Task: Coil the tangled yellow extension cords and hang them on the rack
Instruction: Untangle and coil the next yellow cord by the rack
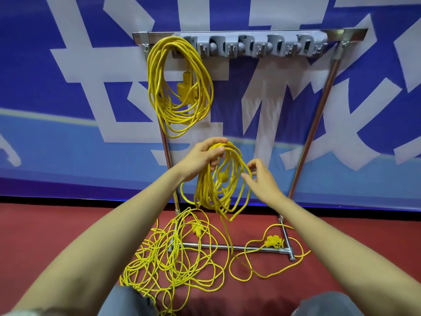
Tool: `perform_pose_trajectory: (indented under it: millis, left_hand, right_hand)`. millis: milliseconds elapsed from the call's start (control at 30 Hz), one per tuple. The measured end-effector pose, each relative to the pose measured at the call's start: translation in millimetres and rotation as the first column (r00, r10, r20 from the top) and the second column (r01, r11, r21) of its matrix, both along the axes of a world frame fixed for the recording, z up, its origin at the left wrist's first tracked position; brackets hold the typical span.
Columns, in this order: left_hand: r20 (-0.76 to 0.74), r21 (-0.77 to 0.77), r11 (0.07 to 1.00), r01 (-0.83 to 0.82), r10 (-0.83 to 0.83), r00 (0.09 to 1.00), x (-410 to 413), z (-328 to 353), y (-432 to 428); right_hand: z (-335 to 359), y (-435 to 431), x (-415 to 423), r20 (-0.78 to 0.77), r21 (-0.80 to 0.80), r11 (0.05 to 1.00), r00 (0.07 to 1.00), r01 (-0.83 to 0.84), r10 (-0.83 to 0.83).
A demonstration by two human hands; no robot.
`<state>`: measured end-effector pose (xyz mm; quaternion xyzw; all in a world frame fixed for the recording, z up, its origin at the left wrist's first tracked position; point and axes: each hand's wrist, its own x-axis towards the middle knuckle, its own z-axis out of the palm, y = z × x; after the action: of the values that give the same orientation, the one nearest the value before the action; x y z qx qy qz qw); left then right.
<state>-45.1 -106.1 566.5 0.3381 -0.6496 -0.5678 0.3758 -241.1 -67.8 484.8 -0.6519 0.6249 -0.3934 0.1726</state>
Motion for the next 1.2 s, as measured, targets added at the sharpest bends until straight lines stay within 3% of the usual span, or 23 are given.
perform_pose_trajectory:
  millis: [133,267,367,467,633,767,900,967,1067,1200]
  left_hand:
    - [-0.069,-0.025,0.994,-0.109,0.107,0.992,-6,0,-3]
    - [-0.265,0.042,0.980,-0.195,0.199,0.944,-6,9,-10]
    - [-0.366,0.082,0.970,-0.230,0.244,0.898,-7,16,-16]
    - [-0.439,0.132,0.960,-0.249,0.281,0.853,-4,22,-23]
    - [-0.536,0.183,0.942,-0.280,0.335,0.775,10,28,-33]
    - [-0.534,0.162,0.917,-0.364,0.391,0.750,20,22,-41]
    - [-0.488,0.146,0.929,-0.340,0.366,0.792,24,19,-41]
    - [-0.457,0.144,0.945,-0.294,0.327,0.827,28,18,-40]
    - [-0.344,0.102,0.960,-0.259,0.278,0.897,28,9,-34]
    - [-0.133,-0.018,0.974,-0.225,0.221,0.966,15,-20,-22]
  right_hand:
    - [-22,0,16,-0.024,0.044,0.993,0.993,0.112,-0.111]
    - [-48,-6,33,0.047,0.354,0.931,0.993,0.089,-0.113]
    - [-61,-7,42,0.168,0.485,0.873,0.973,0.057,-0.157]
    - [-67,-5,41,0.219,0.468,0.884,0.972,-0.026,-0.088]
    - [-74,2,27,0.306,0.307,0.948,0.952,-0.081,-0.018]
    - [-88,-1,-1,0.119,0.435,0.900,0.993,-0.035,-0.019]
    - [-101,-7,-45,0.014,0.607,0.760,0.953,0.232,-0.302]
    - [-94,-12,-52,0.098,0.598,0.757,0.913,0.265,-0.397]
    - [-65,-24,-40,0.391,0.565,0.805,0.800,0.181,-0.455]
    - [-11,-41,-19,0.689,0.479,0.877,0.608,0.027,-0.395]
